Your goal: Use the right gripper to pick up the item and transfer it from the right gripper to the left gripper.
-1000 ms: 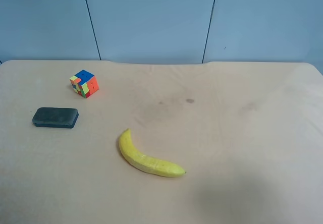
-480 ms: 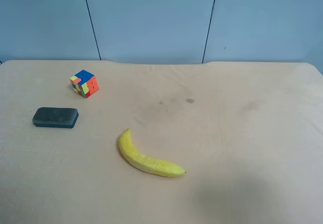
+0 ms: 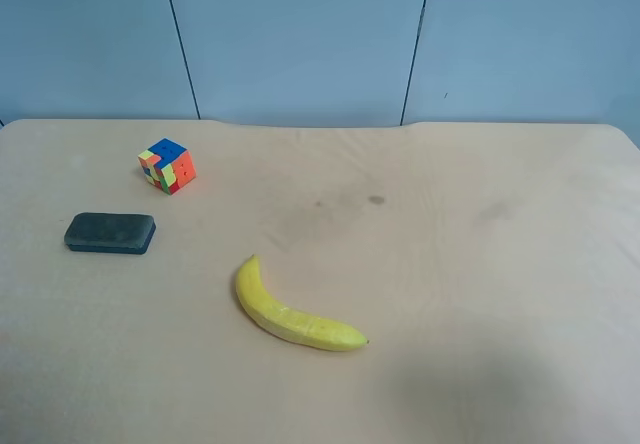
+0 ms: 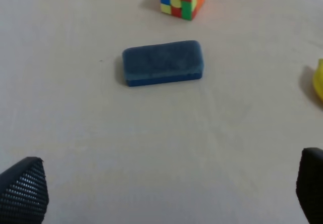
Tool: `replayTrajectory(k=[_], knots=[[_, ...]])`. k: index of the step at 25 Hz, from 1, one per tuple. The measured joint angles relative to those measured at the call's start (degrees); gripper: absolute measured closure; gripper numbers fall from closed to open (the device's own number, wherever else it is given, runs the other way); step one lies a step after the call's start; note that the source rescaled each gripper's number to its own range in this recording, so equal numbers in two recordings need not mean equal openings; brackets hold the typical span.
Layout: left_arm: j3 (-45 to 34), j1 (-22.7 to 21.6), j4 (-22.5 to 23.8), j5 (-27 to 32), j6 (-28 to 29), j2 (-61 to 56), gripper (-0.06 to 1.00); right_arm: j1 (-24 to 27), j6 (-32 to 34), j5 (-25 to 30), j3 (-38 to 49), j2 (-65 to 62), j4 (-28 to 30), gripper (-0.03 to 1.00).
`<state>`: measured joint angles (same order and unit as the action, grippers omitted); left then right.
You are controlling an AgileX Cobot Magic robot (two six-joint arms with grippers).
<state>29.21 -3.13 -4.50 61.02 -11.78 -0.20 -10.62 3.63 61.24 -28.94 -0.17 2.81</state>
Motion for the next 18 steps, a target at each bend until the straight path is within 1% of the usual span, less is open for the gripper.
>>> replayTrajectory(k=[4, 11, 18], knots=[[0.0, -0.9, 0.0, 0.0, 0.0, 0.0, -0.05, 1.6, 0.0, 0.0, 0.0, 0.0, 0.0, -0.03], [0.0, -0.9, 0.0, 0.0, 0.0, 0.0, -0.05, 6.5, 0.0, 0.0, 0.0, 0.0, 0.0, -0.03], [0.0, -0.9, 0.0, -0.1, 0.0, 0.0, -0.06, 6.8, 0.0, 0.0, 0.0, 0.0, 0.0, -0.03]])
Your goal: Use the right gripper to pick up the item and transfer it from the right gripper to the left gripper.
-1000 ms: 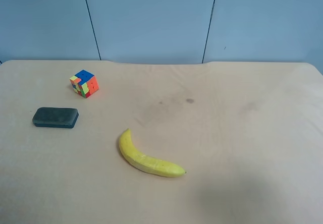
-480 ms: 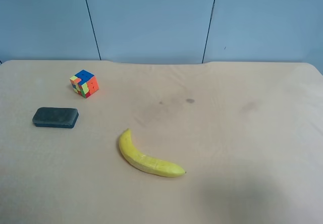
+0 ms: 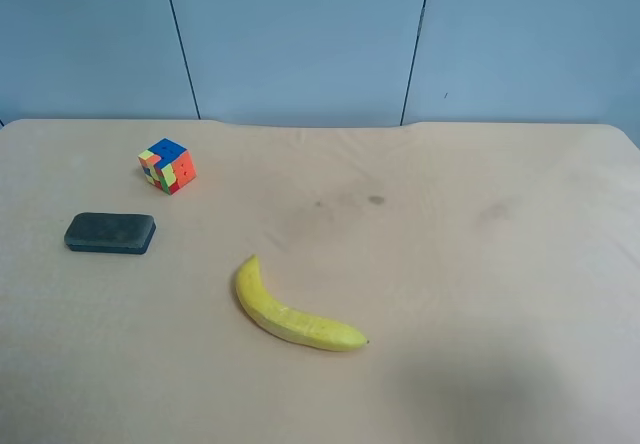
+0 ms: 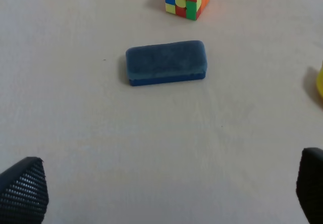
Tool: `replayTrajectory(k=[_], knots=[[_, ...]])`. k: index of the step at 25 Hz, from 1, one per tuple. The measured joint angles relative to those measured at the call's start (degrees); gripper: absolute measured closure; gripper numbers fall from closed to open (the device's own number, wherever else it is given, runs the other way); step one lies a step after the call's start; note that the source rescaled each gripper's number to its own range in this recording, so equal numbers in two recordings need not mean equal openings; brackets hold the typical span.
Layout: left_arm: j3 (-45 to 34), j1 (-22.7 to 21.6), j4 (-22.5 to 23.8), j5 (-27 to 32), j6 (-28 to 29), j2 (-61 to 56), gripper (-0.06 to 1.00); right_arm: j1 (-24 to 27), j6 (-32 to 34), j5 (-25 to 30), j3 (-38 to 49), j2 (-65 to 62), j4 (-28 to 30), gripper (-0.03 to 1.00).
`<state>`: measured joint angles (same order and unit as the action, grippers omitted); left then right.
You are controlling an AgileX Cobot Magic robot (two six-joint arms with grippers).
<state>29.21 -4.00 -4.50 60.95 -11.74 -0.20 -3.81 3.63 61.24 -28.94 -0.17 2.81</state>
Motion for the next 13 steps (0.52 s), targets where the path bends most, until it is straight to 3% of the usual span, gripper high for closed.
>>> replayTrajectory(k=[13], knots=[[0.0, 0.0, 0.0, 0.0, 0.0, 0.0, -0.06, 0.0, 0.0, 0.0, 0.0, 0.0, 0.0, -0.03]])
